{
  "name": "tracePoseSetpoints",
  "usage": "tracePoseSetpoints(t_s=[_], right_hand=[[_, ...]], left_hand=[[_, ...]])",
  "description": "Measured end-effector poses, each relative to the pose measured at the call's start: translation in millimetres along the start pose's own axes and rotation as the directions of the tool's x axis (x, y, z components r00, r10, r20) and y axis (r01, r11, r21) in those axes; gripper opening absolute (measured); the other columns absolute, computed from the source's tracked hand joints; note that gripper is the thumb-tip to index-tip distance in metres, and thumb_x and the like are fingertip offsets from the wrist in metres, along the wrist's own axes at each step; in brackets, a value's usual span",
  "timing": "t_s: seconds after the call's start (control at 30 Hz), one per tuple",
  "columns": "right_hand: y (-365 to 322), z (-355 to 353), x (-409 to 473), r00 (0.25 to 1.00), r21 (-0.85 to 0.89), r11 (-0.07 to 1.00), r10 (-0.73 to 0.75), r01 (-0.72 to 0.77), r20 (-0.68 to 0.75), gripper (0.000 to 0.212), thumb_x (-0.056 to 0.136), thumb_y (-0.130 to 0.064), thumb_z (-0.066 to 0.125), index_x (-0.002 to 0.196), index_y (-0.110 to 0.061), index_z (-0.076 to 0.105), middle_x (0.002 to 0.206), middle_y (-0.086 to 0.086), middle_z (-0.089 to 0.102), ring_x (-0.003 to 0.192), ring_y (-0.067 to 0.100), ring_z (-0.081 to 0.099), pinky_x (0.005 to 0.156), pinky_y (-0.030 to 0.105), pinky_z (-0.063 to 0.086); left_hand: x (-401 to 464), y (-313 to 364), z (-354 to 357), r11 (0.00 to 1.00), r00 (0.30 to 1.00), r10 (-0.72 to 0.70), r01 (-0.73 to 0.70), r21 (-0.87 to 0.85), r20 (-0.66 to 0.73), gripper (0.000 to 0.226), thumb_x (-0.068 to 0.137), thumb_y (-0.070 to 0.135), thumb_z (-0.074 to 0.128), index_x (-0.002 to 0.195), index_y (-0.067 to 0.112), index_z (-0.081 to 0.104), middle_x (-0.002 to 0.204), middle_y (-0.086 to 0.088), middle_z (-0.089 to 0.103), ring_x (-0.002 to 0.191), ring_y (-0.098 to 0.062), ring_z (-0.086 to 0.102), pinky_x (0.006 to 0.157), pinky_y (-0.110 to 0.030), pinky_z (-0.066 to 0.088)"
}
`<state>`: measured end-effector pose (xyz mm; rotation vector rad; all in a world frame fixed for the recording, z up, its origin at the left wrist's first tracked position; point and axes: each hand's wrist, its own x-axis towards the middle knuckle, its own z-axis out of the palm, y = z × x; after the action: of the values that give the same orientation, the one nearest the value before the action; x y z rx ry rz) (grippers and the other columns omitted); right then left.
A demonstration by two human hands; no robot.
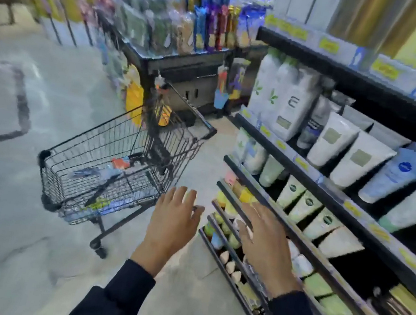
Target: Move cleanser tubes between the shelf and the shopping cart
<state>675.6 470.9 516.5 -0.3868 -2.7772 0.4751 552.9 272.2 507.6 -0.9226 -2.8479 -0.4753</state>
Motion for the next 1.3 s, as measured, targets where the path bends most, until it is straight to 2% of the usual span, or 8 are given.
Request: tracePoseSetpoints(t_s=[0.1, 0.2, 0.3, 0.4, 0.6, 0.77, 0.97, 1.3], right_hand=[[-34, 34, 24, 0.999, 0.058, 0.998, -0.006, 0.003, 0.043, 0.040, 0.104, -0.032, 0.060, 0.142, -0.021, 0.061, 0.144, 0.004, 0.059, 0.136, 0.025, 0.051, 0.111, 0.041, 0.044], [-64, 71, 49, 0.990, 0.094, 0.995, -0.053, 0.041, 0.128, 0.042, 0.104, -0.033, 0.059, 0.146, -0.026, 0.057, 0.148, -0.001, 0.055, 0.140, 0.020, 0.047, 0.113, 0.039, 0.042], [-95, 105, 76, 0.966, 0.137, 0.984, -0.145, 0.117, 0.213, 0.045, 0.105, -0.037, 0.055, 0.149, -0.026, 0.054, 0.152, -0.001, 0.052, 0.143, 0.020, 0.044, 0.116, 0.043, 0.041], [-128, 130, 106, 0.925, 0.167, 0.965, -0.243, 0.201, 0.293, 0.049, 0.106, -0.044, 0.046, 0.149, -0.024, 0.054, 0.153, 0.000, 0.051, 0.144, 0.020, 0.043, 0.117, 0.042, 0.040], [-179, 185, 175, 0.847, 0.256, 0.924, -0.366, 0.283, 0.386, 0.046, 0.104, -0.035, 0.056, 0.147, -0.018, 0.057, 0.151, 0.004, 0.054, 0.142, 0.024, 0.045, 0.117, 0.043, 0.040], [-197, 227, 244, 0.785, 0.310, 0.893, -0.438, 0.326, 0.437, 0.047, 0.105, -0.040, 0.053, 0.148, -0.021, 0.056, 0.153, 0.002, 0.052, 0.144, 0.024, 0.044, 0.118, 0.047, 0.040], [-193, 259, 331, 0.731, 0.323, 0.889, -0.451, 0.323, 0.511, 0.047, 0.106, -0.040, 0.054, 0.150, -0.023, 0.054, 0.154, 0.003, 0.051, 0.145, 0.024, 0.042, 0.120, 0.046, 0.038], [-200, 325, 432, 0.637, 0.301, 0.895, -0.447, 0.330, 0.628, 0.042, 0.106, -0.029, 0.055, 0.146, -0.018, 0.055, 0.145, 0.002, 0.056, 0.136, 0.021, 0.046, 0.113, 0.037, 0.038]], left_hand=[[-4, -51, -3, 0.994, 0.993, -0.110, 0.109, 0.028, 0.041, 0.040, 0.101, 0.047, 0.044, 0.129, 0.019, 0.052, 0.130, -0.005, 0.055, 0.118, -0.032, 0.053, 0.095, -0.047, 0.049], [-14, -98, -10, 0.974, 0.972, -0.226, 0.224, 0.033, 0.071, 0.051, 0.102, 0.051, 0.033, 0.141, 0.020, 0.047, 0.141, -0.006, 0.050, 0.132, -0.033, 0.046, 0.105, -0.049, 0.044], [-31, -141, -19, 0.934, 0.932, -0.356, 0.353, 0.049, 0.065, 0.052, 0.105, 0.047, 0.040, 0.149, 0.019, 0.043, 0.149, -0.006, 0.048, 0.139, -0.032, 0.042, 0.110, -0.049, 0.041], [-47, -179, -21, 0.874, 0.873, -0.484, 0.481, 0.062, 0.051, 0.052, 0.104, 0.046, 0.042, 0.147, 0.017, 0.046, 0.146, -0.010, 0.051, 0.135, -0.035, 0.047, 0.105, -0.051, 0.045], [-52, -232, -16, 0.741, 0.741, -0.672, 0.671, 0.031, 0.010, 0.062, 0.097, 0.051, 0.031, 0.141, 0.015, 0.054, 0.135, -0.009, 0.061, 0.125, -0.034, 0.056, 0.100, -0.051, 0.050], [-10, -265, -5, 0.680, 0.681, -0.733, 0.732, 0.024, -0.005, 0.040, 0.099, 0.040, 0.054, 0.132, 0.017, 0.055, 0.129, -0.008, 0.061, 0.121, -0.034, 0.056, 0.098, -0.049, 0.050], [87, -300, 7, 0.642, 0.637, -0.766, 0.765, 0.055, 0.088, 0.052, 0.103, 0.044, 0.046, 0.148, 0.018, 0.045, 0.152, -0.009, 0.047, 0.140, -0.032, 0.042, 0.112, -0.050, 0.040], [188, -372, 48, 0.612, 0.595, -0.776, 0.791, 0.021, 0.211, 0.044, 0.102, 0.038, 0.053, 0.139, 0.014, 0.051, 0.139, -0.010, 0.054, 0.129, -0.032, 0.049, 0.104, -0.049, 0.043]])
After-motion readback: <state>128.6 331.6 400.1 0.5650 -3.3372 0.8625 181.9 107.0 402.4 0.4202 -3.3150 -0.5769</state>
